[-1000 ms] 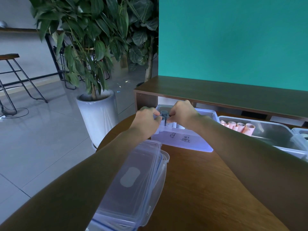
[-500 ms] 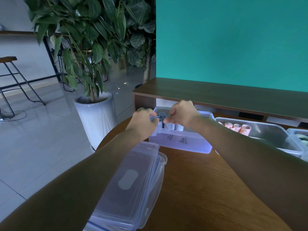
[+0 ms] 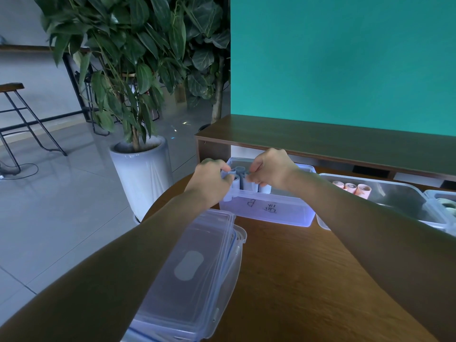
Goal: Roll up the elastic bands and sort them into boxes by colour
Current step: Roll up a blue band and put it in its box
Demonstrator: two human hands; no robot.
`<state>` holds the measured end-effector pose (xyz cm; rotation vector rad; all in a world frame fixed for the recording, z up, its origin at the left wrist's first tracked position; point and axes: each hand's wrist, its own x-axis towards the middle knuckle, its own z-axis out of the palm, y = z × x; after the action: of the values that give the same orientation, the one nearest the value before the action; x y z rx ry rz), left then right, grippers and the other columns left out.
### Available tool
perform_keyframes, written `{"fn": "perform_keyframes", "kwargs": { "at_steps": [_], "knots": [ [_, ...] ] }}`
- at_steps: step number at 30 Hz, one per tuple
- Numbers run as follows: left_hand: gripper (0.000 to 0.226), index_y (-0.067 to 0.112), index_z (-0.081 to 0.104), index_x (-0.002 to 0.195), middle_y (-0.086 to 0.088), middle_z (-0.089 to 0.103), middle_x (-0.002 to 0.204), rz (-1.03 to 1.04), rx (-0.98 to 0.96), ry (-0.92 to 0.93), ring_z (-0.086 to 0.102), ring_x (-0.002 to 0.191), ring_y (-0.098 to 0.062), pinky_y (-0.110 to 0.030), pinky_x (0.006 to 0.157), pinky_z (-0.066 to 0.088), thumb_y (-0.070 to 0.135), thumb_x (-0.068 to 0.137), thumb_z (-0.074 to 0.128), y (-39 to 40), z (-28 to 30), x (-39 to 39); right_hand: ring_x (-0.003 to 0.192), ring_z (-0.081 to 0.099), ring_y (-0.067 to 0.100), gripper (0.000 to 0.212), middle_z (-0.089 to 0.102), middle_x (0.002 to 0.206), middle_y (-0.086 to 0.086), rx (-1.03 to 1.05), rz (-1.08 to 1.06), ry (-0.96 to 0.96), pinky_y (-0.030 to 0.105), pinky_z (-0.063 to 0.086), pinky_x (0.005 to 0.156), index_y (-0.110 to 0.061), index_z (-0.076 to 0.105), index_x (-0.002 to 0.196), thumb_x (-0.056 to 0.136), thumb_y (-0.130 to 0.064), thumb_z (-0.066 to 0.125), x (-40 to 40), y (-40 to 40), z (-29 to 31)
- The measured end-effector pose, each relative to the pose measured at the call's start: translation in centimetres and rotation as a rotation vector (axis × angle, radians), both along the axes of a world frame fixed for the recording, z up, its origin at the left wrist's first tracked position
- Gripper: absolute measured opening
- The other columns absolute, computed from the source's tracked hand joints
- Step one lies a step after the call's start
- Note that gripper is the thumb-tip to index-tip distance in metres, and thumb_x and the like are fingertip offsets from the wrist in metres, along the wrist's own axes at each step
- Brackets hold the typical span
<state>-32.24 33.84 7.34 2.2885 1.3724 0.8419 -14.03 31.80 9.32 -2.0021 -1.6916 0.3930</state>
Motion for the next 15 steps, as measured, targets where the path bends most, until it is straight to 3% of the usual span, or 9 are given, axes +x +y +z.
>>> {"fn": "perform_keyframes", "kwargs": {
  "at_steps": [3,8,12,15],
  "knots": [
    [0.027,0.017,0.067,0.123,-0.006,0.062,0.124,-0.001,0.004,0.003,0.059,0.101,-0.017,-0.020,0.076,0.040,0.026,0.099,0.060,0.07,0.01,0.06,0.071,0.075,0.017,0.008,0.077,0.090,0.003,-0.021,0.015,-0.062,0.030,0.063,0.078,-0.017,0.082,0.091,0.084,-0.020,0.081,0.09,0.06,0.00],
    [0.027,0.016,0.067,0.123,-0.006,0.060,0.125,0.001,0.010,0.010,0.059,0.103,-0.018,-0.022,0.080,0.041,0.025,0.099,0.060,0.05,0.05,0.20,0.066,0.063,0.012,0.012,0.072,0.095,-0.001,-0.026,0.036,-0.092,0.018,0.048,0.059,-0.020,0.081,0.094,0.083,-0.022,0.082,0.21,0.01,-0.11],
    [0.027,0.016,0.067,0.124,-0.006,0.060,0.126,0.000,0.018,0.019,0.058,0.100,-0.016,-0.022,0.079,0.040,0.025,0.099,0.060,0.04,0.11,0.36,0.093,0.065,0.021,0.021,0.073,0.101,0.003,0.017,0.051,-0.094,0.036,0.057,0.089,-0.016,0.078,0.100,0.081,-0.021,0.084,0.28,-0.22,-0.25],
    [0.027,0.016,0.067,0.124,-0.006,0.059,0.126,0.001,0.025,0.022,0.059,0.100,-0.017,-0.022,0.077,0.041,0.025,0.099,0.060,0.17,0.06,0.31,0.098,0.066,0.023,0.024,0.072,0.103,0.004,0.026,0.058,-0.117,0.040,0.056,0.093,-0.015,0.077,0.103,0.081,-0.022,0.084,0.14,-0.25,-0.29]
  ]
}}
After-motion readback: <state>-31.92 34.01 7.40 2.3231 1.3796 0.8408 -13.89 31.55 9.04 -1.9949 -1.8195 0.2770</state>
